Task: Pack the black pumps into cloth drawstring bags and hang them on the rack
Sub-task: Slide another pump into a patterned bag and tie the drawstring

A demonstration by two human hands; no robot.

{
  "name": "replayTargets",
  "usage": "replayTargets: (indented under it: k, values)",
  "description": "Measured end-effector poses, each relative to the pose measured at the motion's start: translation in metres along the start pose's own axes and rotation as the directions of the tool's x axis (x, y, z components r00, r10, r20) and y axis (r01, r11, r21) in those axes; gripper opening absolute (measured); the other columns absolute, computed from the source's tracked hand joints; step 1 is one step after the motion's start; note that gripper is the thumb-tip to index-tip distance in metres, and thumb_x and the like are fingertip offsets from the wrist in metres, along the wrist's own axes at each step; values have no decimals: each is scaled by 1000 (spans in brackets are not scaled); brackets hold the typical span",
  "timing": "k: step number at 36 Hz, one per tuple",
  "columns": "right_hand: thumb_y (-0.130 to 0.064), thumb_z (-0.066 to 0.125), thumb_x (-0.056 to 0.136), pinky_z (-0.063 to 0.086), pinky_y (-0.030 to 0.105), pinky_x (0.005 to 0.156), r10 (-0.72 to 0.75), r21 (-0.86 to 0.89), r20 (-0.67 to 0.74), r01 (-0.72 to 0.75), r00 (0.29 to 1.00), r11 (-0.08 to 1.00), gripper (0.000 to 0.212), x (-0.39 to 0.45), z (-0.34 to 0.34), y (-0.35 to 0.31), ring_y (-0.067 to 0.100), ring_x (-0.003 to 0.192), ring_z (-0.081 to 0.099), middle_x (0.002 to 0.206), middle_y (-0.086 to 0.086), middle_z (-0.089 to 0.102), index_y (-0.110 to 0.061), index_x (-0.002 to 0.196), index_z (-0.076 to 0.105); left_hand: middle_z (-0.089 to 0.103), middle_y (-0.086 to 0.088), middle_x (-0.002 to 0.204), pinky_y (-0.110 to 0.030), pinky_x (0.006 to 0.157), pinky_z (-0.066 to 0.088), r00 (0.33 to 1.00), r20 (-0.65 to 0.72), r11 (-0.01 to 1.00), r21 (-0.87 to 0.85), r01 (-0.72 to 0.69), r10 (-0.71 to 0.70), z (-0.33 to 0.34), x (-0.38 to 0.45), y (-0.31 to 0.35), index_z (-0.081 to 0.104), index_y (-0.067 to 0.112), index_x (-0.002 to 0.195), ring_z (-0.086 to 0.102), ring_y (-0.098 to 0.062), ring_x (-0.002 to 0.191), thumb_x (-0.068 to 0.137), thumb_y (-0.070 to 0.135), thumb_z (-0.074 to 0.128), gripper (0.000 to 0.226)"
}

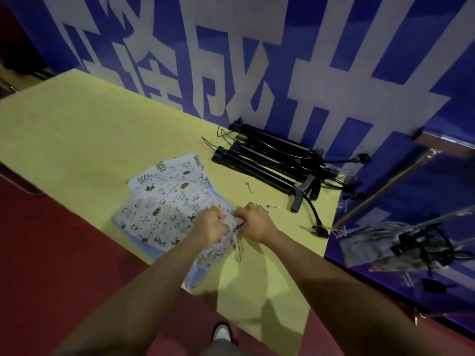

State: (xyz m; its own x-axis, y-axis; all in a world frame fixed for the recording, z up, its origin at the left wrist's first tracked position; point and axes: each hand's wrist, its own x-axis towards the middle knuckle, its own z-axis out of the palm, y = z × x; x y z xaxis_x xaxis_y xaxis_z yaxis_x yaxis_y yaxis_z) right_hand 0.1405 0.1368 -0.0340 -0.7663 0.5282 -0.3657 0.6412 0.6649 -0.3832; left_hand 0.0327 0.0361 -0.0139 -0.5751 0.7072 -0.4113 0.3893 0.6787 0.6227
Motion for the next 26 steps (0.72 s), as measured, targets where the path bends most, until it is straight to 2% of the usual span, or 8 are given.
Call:
replayTargets:
  k: [6,10,13,16,18,21,23,26]
  values:
    - [-26,50,90,26,35,90,71,150,-159,-47,985,988,22,14,6,-10,28,106,47,107,5,58,-24,97,71,59,-7,110,-33,83,46,982,151,974,176,-144,117,4,10,-13,56,14,110,55,-21,97,74,40,73,47]
    - [-28,44,98,21,32,80,100,334,-253,-10,962,942,29,22,-5,-20,25,85,53,71,-4,55,-27,69,48,54,-11,113,-36,83,47,964,35,927,269,-262,263,-5,12,-13,47,11,126,54,-27,104,91,24,54,38]
    - [-31,42,100,25,33,81,86,365,-259,15,962,931,28,24,-13,-20,22,72,51,63,-5,48,-20,74,44,63,-6,86,-20,56,40,931,-62,910,245,-335,359,-27,14,-5,50,10,126,59,-18,72,98,13,42,30]
    - [-30,48,98,37,37,76,97,406,-291,31,952,913,22,25,-18,-7,24,72,52,69,-1,54,-17,80,52,46,4,63,-17,40,27,893,-66,879,223,-422,446,-52,13,12,42,16,122,40,-10,48,98,8,41,25]
    - [-28,50,97,41,38,72,97,401,-328,46,940,915,19,25,-20,-5,23,72,54,70,-2,56,-17,83,57,48,-1,69,-28,46,32,851,22,813,284,-508,524,-63,11,21,38,18,113,44,-18,54,94,2,39,25]
    - [-26,51,97,41,35,66,101,398,-386,67,917,915,20,26,-28,-4,21,67,53,69,-1,57,-14,86,63,55,-7,103,-36,61,40,825,193,696,456,-555,531,-70,13,32,49,15,102,56,-27,80,87,-5,38,27]
    - [-24,53,96,44,34,65,115,419,-404,72,908,905,18,26,-34,-3,20,68,55,73,-1,61,-14,90,66,52,-8,119,-35,66,43,831,259,632,551,-545,492,-69,15,38,55,13,115,59,-28,93,87,-6,39,38]
    - [-11,52,93,46,30,65,177,501,-388,46,904,864,19,23,-45,2,18,81,58,94,1,64,-15,102,68,46,-7,129,-35,66,43,841,270,594,609,-526,468,-66,18,42,39,16,139,57,-28,103,86,-6,41,57]
